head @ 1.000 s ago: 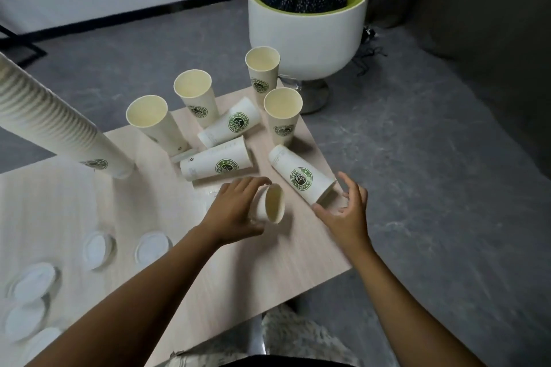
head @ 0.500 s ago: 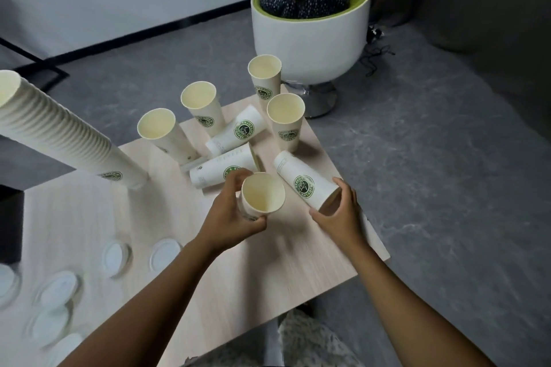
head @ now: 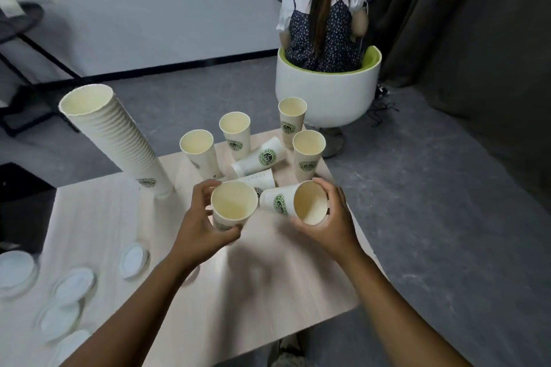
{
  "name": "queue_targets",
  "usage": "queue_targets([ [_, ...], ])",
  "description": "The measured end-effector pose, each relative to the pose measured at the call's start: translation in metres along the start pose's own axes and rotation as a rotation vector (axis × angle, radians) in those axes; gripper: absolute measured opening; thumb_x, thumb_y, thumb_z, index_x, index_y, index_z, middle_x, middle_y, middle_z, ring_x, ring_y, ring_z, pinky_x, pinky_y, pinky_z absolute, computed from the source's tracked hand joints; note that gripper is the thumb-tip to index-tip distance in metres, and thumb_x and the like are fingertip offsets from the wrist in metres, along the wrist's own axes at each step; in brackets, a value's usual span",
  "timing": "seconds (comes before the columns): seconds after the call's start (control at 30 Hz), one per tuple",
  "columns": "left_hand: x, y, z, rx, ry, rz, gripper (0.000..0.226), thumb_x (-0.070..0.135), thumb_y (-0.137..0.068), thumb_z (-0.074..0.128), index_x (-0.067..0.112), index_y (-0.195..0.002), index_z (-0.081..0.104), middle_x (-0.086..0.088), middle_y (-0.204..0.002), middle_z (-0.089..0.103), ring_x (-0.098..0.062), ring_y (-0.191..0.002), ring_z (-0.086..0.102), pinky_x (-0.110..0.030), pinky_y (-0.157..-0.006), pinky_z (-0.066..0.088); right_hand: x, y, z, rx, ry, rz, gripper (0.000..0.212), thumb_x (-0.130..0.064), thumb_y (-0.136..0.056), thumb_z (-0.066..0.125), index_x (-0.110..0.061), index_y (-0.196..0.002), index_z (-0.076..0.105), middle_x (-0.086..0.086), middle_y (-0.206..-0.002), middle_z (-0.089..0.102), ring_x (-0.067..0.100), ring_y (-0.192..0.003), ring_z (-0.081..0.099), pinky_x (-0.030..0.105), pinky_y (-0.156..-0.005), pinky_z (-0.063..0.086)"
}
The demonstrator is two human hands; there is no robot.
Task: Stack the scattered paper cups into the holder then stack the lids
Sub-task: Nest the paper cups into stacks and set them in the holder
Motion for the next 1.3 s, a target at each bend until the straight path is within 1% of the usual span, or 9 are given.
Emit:
queue_targets([
  [0.1,0.002,0.012,-0.050,0.071,0.004,0.007,0.092,0.007,-0.065,0.095,0.040,-0.131,0.039,0.021,-0.130,0.057,0.000,-0.116,0.059,-0.022,-0.093,0.050,-0.050,-0.009,0.025,-0.082,0.005,-0.092,0.086,-0.026,-0.063,0.094,-0.035,-0.137,0.050,-0.021,-0.135,0.050,0.002,-0.129,0.049,0.020,-0.106,0.041],
  [0.23,0.001,0.040,-0.127,0.187,-0.014,0.038,0.093,0.008,-0.065,0.095,0.036,-0.133,0.039,0.032,-0.128,0.053,0.004,-0.120,0.056,-0.017,-0.093,0.047,-0.125,-0.009,0.076,-0.212,-0.023,-0.222,0.083,-0.028,-0.066,0.093,-0.035,-0.137,0.051,-0.018,-0.137,0.049,0.000,-0.131,0.045,0.008,-0.104,0.033],
  [0.4,-0.004,0.092,-0.233,0.351,-0.021,0.046,0.088,0.018,-0.061,0.090,0.035,-0.132,0.041,0.024,-0.129,0.058,-0.004,-0.120,0.059,-0.015,-0.092,0.046,-0.224,0.008,0.156,-0.336,-0.078,-0.412,0.084,-0.030,-0.067,0.094,-0.030,-0.139,0.051,-0.015,-0.136,0.051,0.006,-0.130,0.048,0.012,-0.105,0.035],
  [0.57,-0.015,0.159,-0.340,0.523,-0.071,0.023,0.091,0.004,-0.064,0.094,0.034,-0.132,0.042,0.027,-0.127,0.057,-0.005,-0.119,0.060,-0.019,-0.089,0.049,-0.316,0.041,0.240,-0.459,-0.157,-0.565,0.083,-0.031,-0.067,0.094,-0.028,-0.139,0.052,-0.014,-0.133,0.052,0.007,-0.126,0.051,0.013,-0.101,0.039],
  [0.77,-0.024,0.243,-0.450,0.716,-0.159,-0.005,0.091,0.005,-0.064,0.093,0.033,-0.134,0.042,0.031,-0.126,0.057,0.000,-0.119,0.060,-0.015,-0.094,0.047,-0.413,0.090,0.327,-0.592,-0.245,-0.693,0.086,-0.042,-0.067,0.091,-0.027,-0.142,0.050,-0.013,-0.136,0.051,0.005,-0.129,0.050,0.019,-0.104,0.042],
  [0.87,-0.024,0.283,-0.496,0.801,-0.183,-0.005,0.091,0.005,-0.065,0.094,0.033,-0.134,0.042,0.029,-0.127,0.058,0.000,-0.121,0.059,-0.019,-0.097,0.047,-0.458,0.115,0.362,-0.657,-0.274,-0.734,0.086,-0.034,-0.069,0.094,-0.031,-0.143,0.049,-0.016,-0.137,0.050,0.003,-0.130,0.048,0.021,-0.106,0.042],
  [1.0,-0.021,0.329,-0.547,0.918,-0.163,-0.008,0.087,0.015,-0.061,0.091,0.034,-0.132,0.043,0.020,-0.126,0.061,0.001,-0.116,0.060,-0.013,-0.094,0.047,-0.511,0.147,0.396,-0.717,-0.336,-0.767,0.086,-0.033,-0.069,0.094,-0.035,-0.142,0.049,-0.018,-0.138,0.049,0.003,-0.130,0.048,0.024,-0.105,0.043],
  [1.1,-0.020,0.354,-0.573,0.960,-0.161,-0.006,0.086,0.022,-0.060,0.088,0.033,-0.132,0.043,0.011,-0.127,0.061,-0.004,-0.116,0.061,-0.017,-0.095,0.049,-0.543,0.168,0.413,-0.740,-0.361,-0.793,0.085,-0.031,-0.070,0.093,-0.037,-0.141,0.049,-0.020,-0.139,0.048,0.001,-0.130,0.048,0.023,-0.106,0.043],
  [1.3,-0.037,0.384,-0.594,1.020,-0.138,-0.030,0.086,0.019,-0.060,0.090,0.037,-0.130,0.044,0.014,-0.129,0.058,-0.003,-0.116,0.060,-0.027,-0.094,0.052,-0.577,0.183,0.436,-0.779,-0.393,-0.814,0.084,-0.039,-0.068,0.092,-0.041,-0.140,0.048,-0.018,-0.138,0.049,0.006,-0.130,0.050,0.042,-0.106,0.050],
])
Point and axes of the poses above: each hand's wrist, its own y-axis away from the middle knuckle, its own z-axis out of the palm, x = y × z, the point moved 5 cm from there along -y, towards the middle knuckle
